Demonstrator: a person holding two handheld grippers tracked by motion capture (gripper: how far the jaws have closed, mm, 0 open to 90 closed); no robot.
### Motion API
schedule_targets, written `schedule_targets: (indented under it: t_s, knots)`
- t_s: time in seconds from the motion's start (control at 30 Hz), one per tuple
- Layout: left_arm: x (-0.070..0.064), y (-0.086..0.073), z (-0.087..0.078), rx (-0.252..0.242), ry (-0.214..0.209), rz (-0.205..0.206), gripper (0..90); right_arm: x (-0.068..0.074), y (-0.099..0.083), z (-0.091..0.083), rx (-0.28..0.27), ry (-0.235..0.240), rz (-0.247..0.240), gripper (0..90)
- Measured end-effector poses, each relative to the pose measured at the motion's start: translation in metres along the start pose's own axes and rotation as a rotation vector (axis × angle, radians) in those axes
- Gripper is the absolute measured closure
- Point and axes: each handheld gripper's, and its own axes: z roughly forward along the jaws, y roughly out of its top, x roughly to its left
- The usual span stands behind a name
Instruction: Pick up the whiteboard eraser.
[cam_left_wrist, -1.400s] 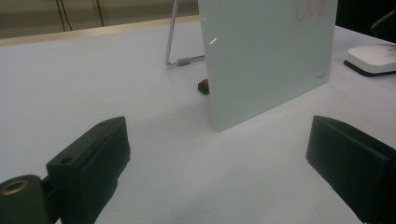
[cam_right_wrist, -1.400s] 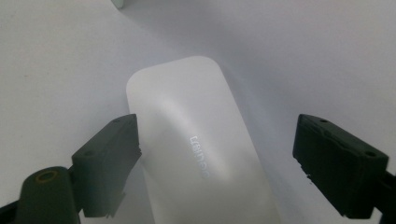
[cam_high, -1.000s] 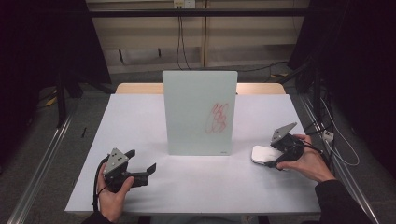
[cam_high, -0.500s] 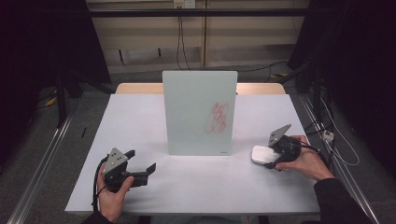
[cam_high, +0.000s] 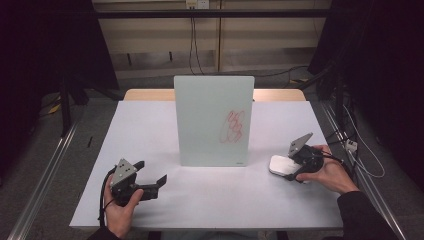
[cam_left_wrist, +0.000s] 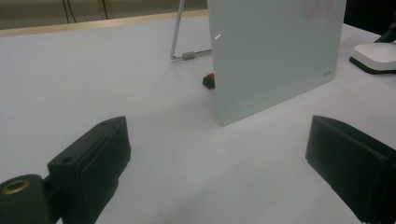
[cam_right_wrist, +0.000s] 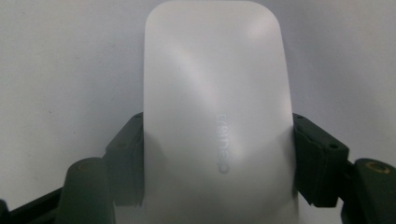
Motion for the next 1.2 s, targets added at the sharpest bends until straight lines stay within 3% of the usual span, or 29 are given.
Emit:
schedule_targets:
  t_s: [0.3,0.93,1.1,1.2]
  knots:
    - [-0.0003,0.0,-0.0002,0.001,0.003,0.003,6.3,0.0014,-0.0008,-0.0014,-0.008,-0.015,0.028,31.1]
    - [-0.0001,-0.0001,-0.0006,0.006,0.005,0.001,6.3,0.0065,0.0001,-0.0074,-0.095,-0.052,0.109,31.2]
    - [-0.0003,0.0,-0.0006,0.005,0.004,0.002,6.3,0.0076,-0.0015,-0.0091,-0.145,-0.061,0.134,31.2]
    - [-0.0002,0.0,-0.0002,0.003,0.002,0.001,6.3,0.009,-0.004,-0.0086,-0.143,-0.072,0.147,31.2]
